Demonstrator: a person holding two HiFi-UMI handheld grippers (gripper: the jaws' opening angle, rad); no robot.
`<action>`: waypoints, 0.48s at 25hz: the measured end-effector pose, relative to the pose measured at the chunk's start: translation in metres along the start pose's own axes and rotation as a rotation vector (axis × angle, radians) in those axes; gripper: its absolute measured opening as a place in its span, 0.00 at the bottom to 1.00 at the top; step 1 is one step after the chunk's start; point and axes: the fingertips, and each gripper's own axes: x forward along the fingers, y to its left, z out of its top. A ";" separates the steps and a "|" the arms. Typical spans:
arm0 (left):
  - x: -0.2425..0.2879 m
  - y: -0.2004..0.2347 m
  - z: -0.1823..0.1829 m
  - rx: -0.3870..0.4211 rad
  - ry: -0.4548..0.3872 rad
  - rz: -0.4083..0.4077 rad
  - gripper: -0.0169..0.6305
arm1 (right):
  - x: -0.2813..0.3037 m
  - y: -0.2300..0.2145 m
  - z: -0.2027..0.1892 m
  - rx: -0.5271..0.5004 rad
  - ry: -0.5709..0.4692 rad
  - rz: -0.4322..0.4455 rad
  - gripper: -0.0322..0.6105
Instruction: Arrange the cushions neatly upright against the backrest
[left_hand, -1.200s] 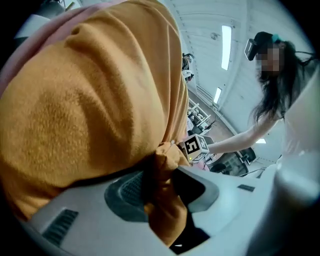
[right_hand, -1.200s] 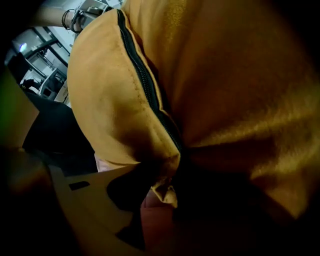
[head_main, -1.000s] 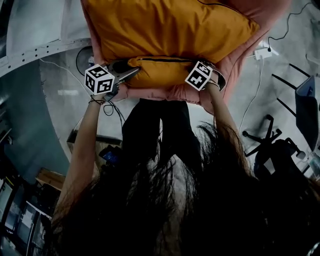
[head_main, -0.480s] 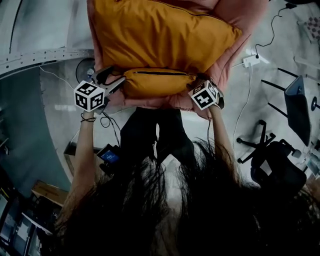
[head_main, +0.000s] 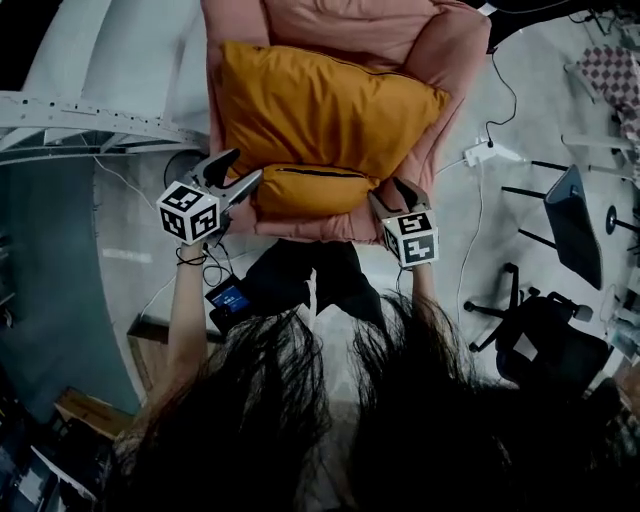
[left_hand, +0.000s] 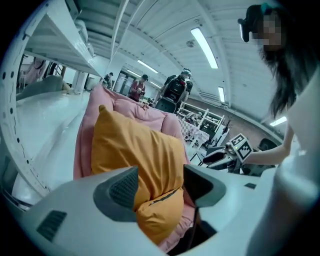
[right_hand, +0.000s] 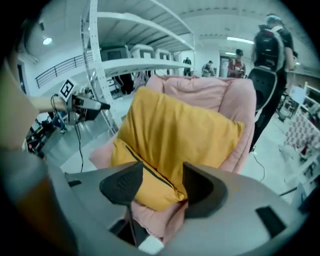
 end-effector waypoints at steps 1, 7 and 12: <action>0.000 -0.007 0.004 -0.001 -0.011 -0.004 0.47 | -0.010 0.005 0.010 0.032 -0.047 -0.009 0.44; -0.012 -0.063 0.022 0.033 -0.081 -0.060 0.46 | -0.058 0.047 0.048 0.167 -0.244 -0.031 0.44; -0.038 -0.113 0.022 0.149 -0.099 -0.111 0.43 | -0.094 0.073 0.066 0.252 -0.382 -0.044 0.43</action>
